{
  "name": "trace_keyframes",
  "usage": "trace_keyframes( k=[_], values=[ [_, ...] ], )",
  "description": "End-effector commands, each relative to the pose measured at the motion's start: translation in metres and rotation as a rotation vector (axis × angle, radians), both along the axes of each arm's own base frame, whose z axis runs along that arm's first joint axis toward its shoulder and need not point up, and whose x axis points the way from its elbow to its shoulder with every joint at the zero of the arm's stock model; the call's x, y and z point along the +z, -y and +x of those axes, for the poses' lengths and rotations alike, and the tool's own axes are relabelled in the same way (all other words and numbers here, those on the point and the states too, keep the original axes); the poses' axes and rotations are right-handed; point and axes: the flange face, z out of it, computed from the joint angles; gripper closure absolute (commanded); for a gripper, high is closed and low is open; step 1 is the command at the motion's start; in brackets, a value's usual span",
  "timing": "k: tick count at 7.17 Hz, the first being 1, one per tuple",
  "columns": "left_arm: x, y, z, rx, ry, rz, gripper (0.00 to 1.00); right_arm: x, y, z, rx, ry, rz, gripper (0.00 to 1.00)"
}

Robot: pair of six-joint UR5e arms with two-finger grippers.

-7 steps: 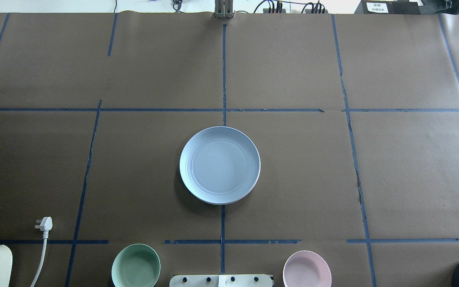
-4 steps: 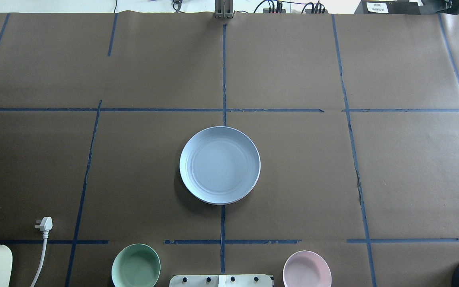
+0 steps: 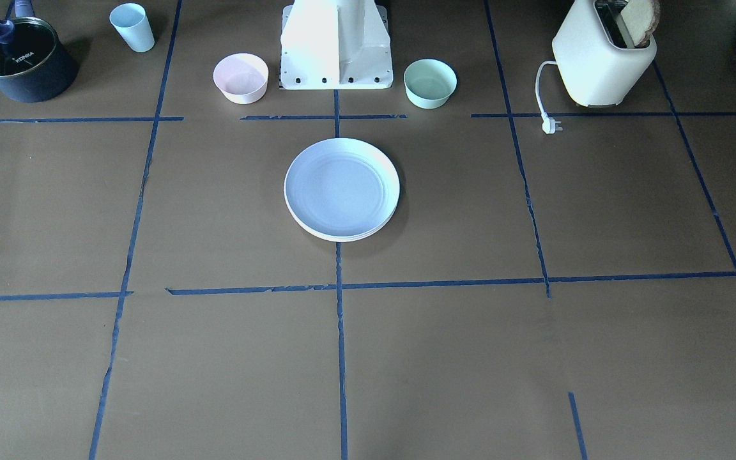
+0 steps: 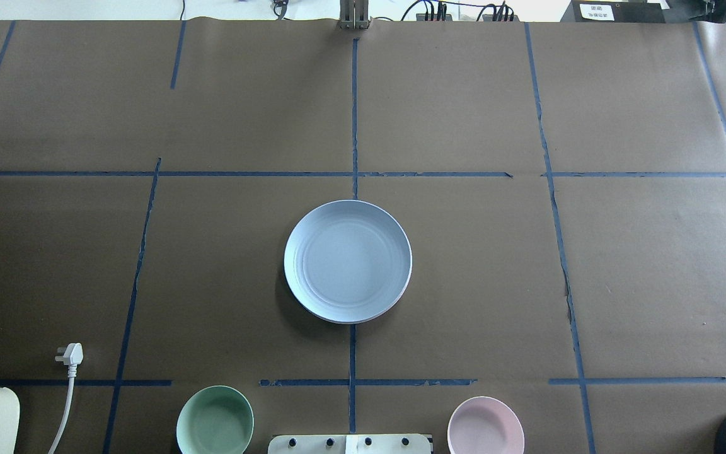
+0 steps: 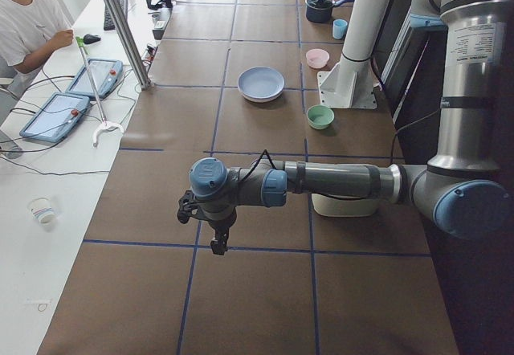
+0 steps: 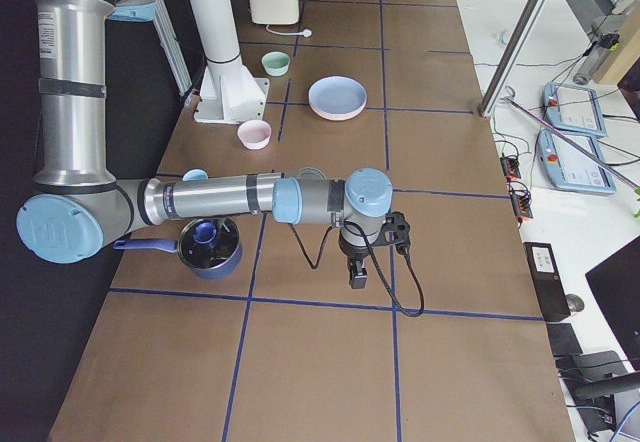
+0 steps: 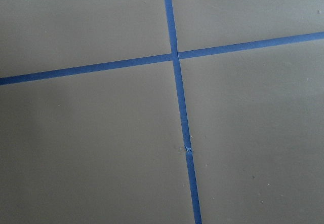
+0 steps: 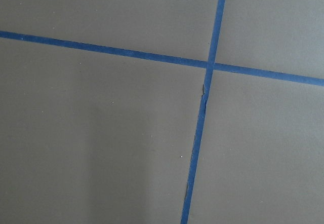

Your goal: Stack three plates with pink and blue

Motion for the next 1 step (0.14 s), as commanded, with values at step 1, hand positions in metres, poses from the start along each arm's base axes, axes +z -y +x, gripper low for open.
trace_keyframes(
  k=[1],
  values=[
    [-0.0058, 0.0046, 0.0000, 0.001, 0.001, 0.015, 0.00, 0.0000, 0.0000, 0.0000, 0.000, 0.000, 0.000, 0.00]
  ],
)
